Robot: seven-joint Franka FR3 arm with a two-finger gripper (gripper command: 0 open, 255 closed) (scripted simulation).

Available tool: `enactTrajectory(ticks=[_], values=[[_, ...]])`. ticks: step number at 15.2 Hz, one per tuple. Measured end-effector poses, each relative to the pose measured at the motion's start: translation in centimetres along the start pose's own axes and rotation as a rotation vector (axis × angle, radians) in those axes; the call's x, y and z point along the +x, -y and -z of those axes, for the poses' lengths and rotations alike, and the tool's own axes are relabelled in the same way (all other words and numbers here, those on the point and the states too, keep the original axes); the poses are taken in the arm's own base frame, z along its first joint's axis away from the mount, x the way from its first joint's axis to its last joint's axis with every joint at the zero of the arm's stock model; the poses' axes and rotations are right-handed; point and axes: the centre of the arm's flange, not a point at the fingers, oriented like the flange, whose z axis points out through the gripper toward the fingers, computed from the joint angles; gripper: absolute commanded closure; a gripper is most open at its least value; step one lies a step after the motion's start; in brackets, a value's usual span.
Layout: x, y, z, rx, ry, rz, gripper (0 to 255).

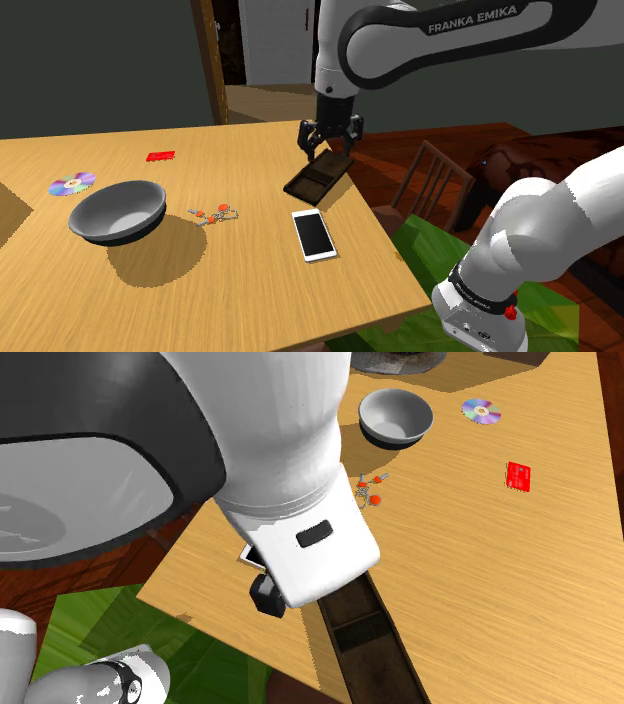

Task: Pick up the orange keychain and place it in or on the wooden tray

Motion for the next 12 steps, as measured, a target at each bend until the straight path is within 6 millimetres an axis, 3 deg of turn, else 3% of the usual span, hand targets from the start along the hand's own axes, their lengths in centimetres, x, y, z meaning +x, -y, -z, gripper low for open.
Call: enactTrajectory(ticks=[12], values=[[4.1,13.5,-6.8,0.005,0.011,-0.189,0]])
